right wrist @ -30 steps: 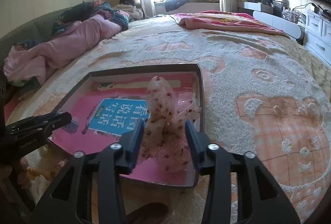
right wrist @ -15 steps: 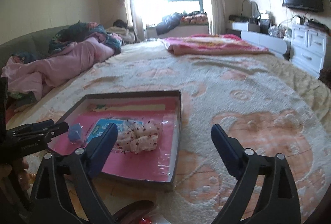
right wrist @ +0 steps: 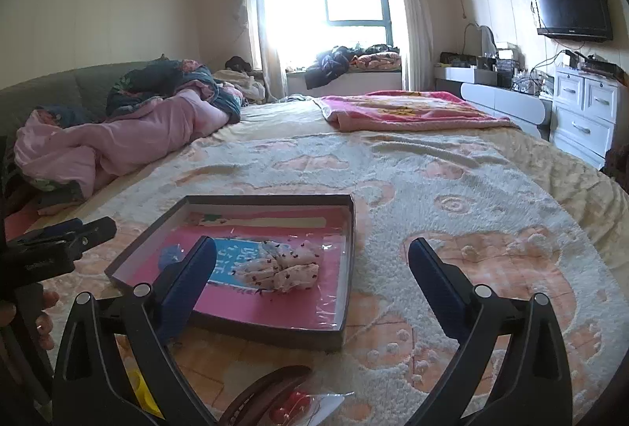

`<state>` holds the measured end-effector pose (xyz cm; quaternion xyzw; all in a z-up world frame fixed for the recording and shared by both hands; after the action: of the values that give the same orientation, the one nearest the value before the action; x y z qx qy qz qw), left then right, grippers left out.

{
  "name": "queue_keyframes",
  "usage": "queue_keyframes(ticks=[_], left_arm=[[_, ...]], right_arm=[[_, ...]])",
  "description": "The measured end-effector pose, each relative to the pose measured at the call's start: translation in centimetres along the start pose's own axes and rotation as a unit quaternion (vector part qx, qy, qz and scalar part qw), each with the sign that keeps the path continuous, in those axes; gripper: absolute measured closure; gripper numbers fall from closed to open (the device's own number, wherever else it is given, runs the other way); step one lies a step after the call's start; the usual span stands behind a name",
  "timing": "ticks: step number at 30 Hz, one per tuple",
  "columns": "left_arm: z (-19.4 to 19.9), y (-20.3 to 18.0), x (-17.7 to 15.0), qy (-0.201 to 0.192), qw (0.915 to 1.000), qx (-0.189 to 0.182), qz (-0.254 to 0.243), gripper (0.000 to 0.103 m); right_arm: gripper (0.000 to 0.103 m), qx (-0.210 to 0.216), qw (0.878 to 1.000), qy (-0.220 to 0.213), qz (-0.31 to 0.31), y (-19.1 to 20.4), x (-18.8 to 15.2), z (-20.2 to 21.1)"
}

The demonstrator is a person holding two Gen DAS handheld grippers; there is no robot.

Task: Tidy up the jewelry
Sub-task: 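Withdraw both tools from the tray toward the remaining jewelry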

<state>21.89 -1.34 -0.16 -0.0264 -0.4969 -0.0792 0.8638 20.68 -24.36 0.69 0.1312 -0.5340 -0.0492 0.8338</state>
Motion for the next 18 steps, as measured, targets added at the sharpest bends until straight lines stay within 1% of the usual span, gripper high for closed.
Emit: queue_keyframes(ticks=[8,18], left_arm=[[2.6,1.0,-0.8,-0.017,0.9998,0.010,0.002,0.011],[4.9,3.2,-2.0,-0.029,0.9989,0.031,0.020,0.011]], right_arm=[[0.007,0.013,1.000,-0.007,0.006,1.0,-0.1,2.0],[0.007,0.029,0.999,-0.008,0.025,2.9,-1.1,3.9]])
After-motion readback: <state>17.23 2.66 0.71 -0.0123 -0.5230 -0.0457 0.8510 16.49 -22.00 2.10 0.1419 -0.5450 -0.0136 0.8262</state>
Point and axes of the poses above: each gripper's, at about its wrist camera, not at the fingertips, and z roughly against the way its jaws point, y to its left, x to its top, the point moved 6 cm from there along -z, roughly the way its jaws point, and after that the axes turned 12 degrees about -z, right-handed, at the moved point
